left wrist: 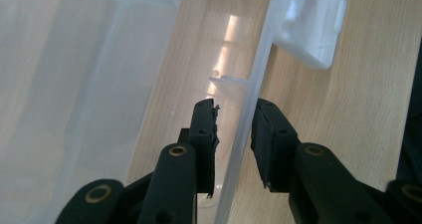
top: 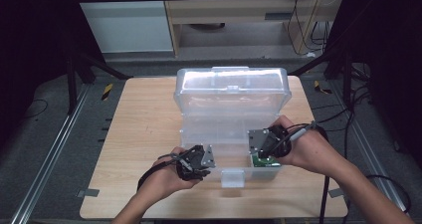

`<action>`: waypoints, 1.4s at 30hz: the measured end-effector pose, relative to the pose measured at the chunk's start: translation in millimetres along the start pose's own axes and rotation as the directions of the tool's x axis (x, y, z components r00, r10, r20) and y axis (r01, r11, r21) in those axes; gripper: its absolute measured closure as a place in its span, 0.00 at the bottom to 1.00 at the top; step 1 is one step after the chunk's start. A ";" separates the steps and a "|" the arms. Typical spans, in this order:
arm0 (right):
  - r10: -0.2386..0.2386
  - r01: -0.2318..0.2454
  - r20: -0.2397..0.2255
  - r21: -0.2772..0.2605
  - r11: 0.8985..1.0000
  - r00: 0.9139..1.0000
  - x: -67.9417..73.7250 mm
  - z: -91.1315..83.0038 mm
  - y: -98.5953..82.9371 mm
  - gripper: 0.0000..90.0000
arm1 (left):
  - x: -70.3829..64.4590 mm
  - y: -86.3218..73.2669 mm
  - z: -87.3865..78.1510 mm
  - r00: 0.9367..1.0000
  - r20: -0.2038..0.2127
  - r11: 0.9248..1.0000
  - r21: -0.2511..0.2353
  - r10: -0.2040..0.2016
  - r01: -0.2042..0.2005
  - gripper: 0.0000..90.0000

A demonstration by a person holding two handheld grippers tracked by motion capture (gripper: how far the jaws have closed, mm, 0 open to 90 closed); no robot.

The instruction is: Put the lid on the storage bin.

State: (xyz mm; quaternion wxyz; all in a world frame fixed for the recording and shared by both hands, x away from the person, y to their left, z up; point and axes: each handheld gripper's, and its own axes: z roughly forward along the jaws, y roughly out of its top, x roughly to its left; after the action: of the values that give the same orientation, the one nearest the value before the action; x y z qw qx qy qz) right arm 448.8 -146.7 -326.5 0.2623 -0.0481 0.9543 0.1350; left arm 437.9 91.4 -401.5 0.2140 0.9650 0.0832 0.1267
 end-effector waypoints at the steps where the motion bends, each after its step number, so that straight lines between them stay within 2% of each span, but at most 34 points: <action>1: 0.007 -0.007 -0.002 0.001 1.000 1.000 0.2 -0.2 -0.1 0.92 | -0.2 -1.2 -3.3 1.000 0.000 1.000 -0.015 -0.010 0.010 0.79; 4: 0.007 -0.007 -0.006 -0.003 1.000 1.000 -0.3 0.0 -0.5 0.92 | -1.7 -3.0 -11.3 1.000 0.001 0.998 -0.056 -0.028 0.028 0.77; 6: 0.006 -0.006 -0.004 -0.002 1.000 1.000 -0.4 -0.1 -0.5 0.92 | -3.0 -4.6 -21.3 0.999 -0.004 0.994 -0.100 -0.052 0.051 0.75; 9: 0.006 -0.006 -0.004 -0.002 1.000 1.000 -0.3 -0.1 -0.5 0.92 | -4.0 -6.3 -33.5 0.998 0.003 0.988 -0.141 -0.067 0.067 0.75; 13: 0.006 -0.006 -0.004 -0.001 1.000 1.000 -0.1 -0.2 -0.6 0.92 | -5.6 -9.5 -52.7 0.996 0.038 0.980 -0.177 -0.080 0.085 0.76; 16: 0.004 -0.004 -0.004 -0.003 1.000 1.000 0.0 -0.1 -0.7 0.92 | -5.9 -11.0 -62.8 0.995 0.053 0.981 -0.175 -0.080 0.088 0.81; 17: 0.009 -0.009 -0.005 -0.003 1.000 1.000 0.1 -0.1 -0.8 0.92 | -5.1 -11.8 -68.4 0.996 0.041 0.981 -0.172 -0.081 0.087 0.85; 20: 0.008 -0.008 -0.005 -0.003 1.000 1.000 0.1 -0.1 -0.8 0.92 | -0.8 -13.6 -79.9 0.996 0.020 0.984 -0.156 -0.082 0.084 0.87; 23: 0.010 -0.010 -0.006 -0.004 1.000 1.000 0.5 -0.1 -1.1 0.92 | 6.8 -16.9 -92.4 0.995 -0.001 0.982 -0.158 -0.101 0.100 0.94; 25: 0.007 -0.007 -0.006 -0.005 1.000 1.000 0.3 -0.1 -1.2 0.92 | 11.7 -18.5 -99.9 0.993 -0.012 0.980 -0.167 -0.113 0.110 0.95; 28: 0.006 -0.006 -0.010 -0.006 1.000 1.000 0.9 0.2 -1.1 0.91 | 18.5 -20.2 -108.9 0.991 -0.039 0.981 -0.155 -0.128 0.120 0.97; 29: 0.003 -0.003 -0.009 -0.005 1.000 1.000 0.9 0.2 -1.0 0.91 | 21.7 -20.9 -111.8 0.990 -0.041 0.978 -0.165 -0.136 0.128 0.98; 30: 0.005 -0.005 -0.009 -0.003 1.000 1.000 1.4 0.2 -0.9 0.91 | 21.4 -22.0 -114.3 0.985 -0.034 0.974 -0.157 -0.172 0.165 0.98; 32: 0.007 -0.007 -0.010 -0.003 1.000 1.000 1.7 0.2 -0.9 0.91 | 28.9 -23.8 -118.5 0.980 -0.062 0.966 -0.192 -0.188 0.173 0.99; 33: 0.007 -0.007 -0.011 -0.003 1.000 1.000 1.7 0.3 -0.9 0.91 | 34.4 -25.5 -121.3 0.974 -0.083 0.959 -0.212 -0.209 0.188 0.99; 34: 0.007 -0.007 -0.011 -0.003 1.000 1.000 1.7 0.3 -0.9 0.91 | 37.7 -26.3 -122.2 0.972 -0.083 0.954 -0.229 -0.219 0.195 0.99; 37: 0.007 -0.007 -0.013 -0.001 1.000 1.000 1.7 0.3 -0.6 0.91 | 51.6 -32.0 -128.3 0.949 -0.086 0.924 -0.270 -0.304 0.272 0.99; 38: 0.010 -0.010 -0.013 0.001 1.000 1.000 1.9 0.3 -0.6 0.91 | 56.1 -33.4 -129.0 0.944 -0.081 0.916 -0.280 -0.320 0.287 1.00; 40: 0.005 -0.005 -0.013 -0.001 1.000 1.000 1.4 0.4 -0.6 0.91 | 65.3 -35.4 -129.4 0.932 -0.087 0.906 -0.283 -0.351 0.315 1.00; 42: 0.005 -0.005 -0.014 -0.001 1.000 1.000 1.3 0.4 -0.6 0.91 | 71.8 -36.1 -129.4 0.927 -0.093 0.903 -0.281 -0.363 0.325 1.00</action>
State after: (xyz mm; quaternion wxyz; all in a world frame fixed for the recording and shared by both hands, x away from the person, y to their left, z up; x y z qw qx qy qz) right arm 448.0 -147.2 -327.6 0.2554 -0.0467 0.9561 0.1358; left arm 466.4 189.8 -288.8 0.3512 0.8869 0.2503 0.1656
